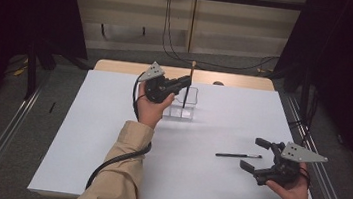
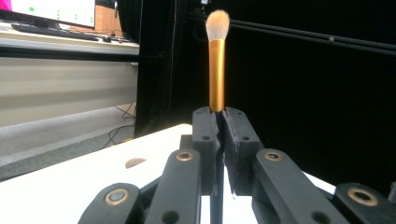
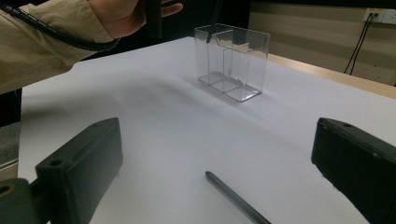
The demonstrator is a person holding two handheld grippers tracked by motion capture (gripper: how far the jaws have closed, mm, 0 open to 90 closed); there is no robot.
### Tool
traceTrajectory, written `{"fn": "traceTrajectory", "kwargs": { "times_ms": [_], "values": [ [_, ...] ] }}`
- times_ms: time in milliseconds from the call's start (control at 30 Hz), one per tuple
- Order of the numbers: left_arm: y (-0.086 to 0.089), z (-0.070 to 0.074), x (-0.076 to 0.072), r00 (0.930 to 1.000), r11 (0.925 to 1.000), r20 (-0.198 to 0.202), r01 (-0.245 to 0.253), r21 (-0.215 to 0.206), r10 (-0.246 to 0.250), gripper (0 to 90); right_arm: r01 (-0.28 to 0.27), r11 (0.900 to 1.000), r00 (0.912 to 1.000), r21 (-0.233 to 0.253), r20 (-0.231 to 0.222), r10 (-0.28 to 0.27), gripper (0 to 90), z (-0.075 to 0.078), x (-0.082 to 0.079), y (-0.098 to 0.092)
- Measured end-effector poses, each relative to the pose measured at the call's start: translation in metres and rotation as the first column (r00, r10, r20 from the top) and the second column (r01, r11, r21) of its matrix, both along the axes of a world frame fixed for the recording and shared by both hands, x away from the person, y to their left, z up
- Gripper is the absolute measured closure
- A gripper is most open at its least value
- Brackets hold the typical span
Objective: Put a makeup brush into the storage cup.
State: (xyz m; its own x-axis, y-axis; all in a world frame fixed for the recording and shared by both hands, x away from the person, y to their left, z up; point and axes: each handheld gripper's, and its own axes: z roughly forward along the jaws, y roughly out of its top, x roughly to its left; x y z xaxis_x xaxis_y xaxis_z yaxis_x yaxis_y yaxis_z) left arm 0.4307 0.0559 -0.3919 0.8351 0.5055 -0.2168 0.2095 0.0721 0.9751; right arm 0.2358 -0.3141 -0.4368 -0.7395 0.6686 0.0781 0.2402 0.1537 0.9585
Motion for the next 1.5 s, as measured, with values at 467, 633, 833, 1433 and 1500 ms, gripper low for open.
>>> {"fn": "traceTrajectory", "kwargs": {
  "times_ms": [467,633,833,1433,1500],
  "values": [
    [-0.008,0.000,0.008,0.9995,0.9996,0.010,-0.030,0.000,0.030,84.0,0.000,1.000,1.0000,0.002,0.001,0.000,1.5,0.000,-0.001,0.000],
    [-0.011,-0.002,0.010,0.9993,0.9993,0.015,-0.036,-0.010,0.036,83.9,-0.001,1.000,1.0000,0.001,0.002,0.001,1.5,0.000,0.000,0.000],
    [-0.013,-0.003,0.013,0.9988,0.9990,0.020,-0.044,0.001,0.044,83.9,-0.004,1.000,1.0000,-0.001,0.000,0.004,1.5,-0.001,0.000,0.000],
    [-0.016,-0.008,0.018,0.9960,0.9966,0.034,-0.082,-0.009,0.082,83.9,-0.007,1.000,1.0000,-0.001,-0.005,0.007,1.5,-0.001,-0.001,0.000],
    [-0.015,-0.008,0.018,0.9954,0.9960,0.037,-0.088,-0.009,0.089,83.9,-0.008,1.000,1.0000,0.000,-0.005,0.008,1.4,-0.001,0.000,0.000]
  ]
}}
